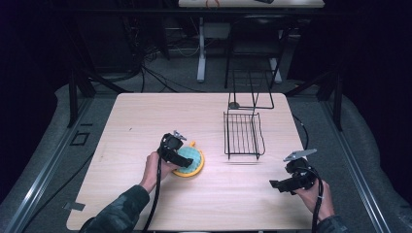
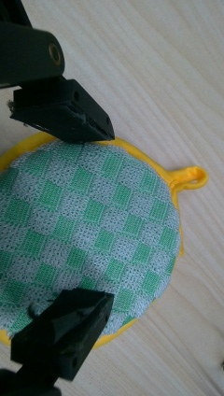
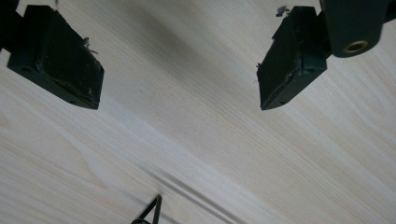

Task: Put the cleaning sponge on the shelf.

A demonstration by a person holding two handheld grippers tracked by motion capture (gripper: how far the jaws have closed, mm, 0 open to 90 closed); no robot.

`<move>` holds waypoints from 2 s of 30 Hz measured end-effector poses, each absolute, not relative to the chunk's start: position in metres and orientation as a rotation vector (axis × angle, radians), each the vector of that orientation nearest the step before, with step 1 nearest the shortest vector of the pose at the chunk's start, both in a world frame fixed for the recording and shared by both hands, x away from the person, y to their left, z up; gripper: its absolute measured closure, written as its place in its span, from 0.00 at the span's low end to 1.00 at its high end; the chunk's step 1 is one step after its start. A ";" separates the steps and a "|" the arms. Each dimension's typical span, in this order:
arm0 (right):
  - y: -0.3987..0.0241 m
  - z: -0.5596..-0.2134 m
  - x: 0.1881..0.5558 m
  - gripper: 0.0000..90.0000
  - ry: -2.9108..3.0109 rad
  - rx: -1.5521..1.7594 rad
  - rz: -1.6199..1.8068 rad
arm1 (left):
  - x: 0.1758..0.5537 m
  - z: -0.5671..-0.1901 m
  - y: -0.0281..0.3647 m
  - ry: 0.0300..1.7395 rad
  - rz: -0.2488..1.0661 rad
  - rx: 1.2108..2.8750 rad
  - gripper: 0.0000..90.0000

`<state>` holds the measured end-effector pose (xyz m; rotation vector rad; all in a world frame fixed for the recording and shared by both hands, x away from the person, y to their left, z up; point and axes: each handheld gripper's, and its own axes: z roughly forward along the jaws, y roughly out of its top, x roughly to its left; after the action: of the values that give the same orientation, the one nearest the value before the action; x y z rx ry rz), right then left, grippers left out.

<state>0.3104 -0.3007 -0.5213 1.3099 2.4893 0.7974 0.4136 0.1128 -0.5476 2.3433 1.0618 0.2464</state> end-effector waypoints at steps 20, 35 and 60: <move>-0.299 -0.514 0.304 0.17 2.437 1.221 0.847 | 0.411 -0.551 0.118 1.075 0.248 2.307 0.51; -0.300 -0.516 0.305 0.18 2.438 1.260 0.811 | 0.408 -0.550 0.118 1.053 0.336 2.309 0.75; -0.300 -0.517 0.306 0.17 2.459 1.244 0.796 | 0.405 -0.538 0.120 0.977 0.396 2.311 0.97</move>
<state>0.3059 -0.2999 -0.5170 1.2441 2.4590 0.7965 0.4054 0.1195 -0.5375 2.3109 0.9773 0.3956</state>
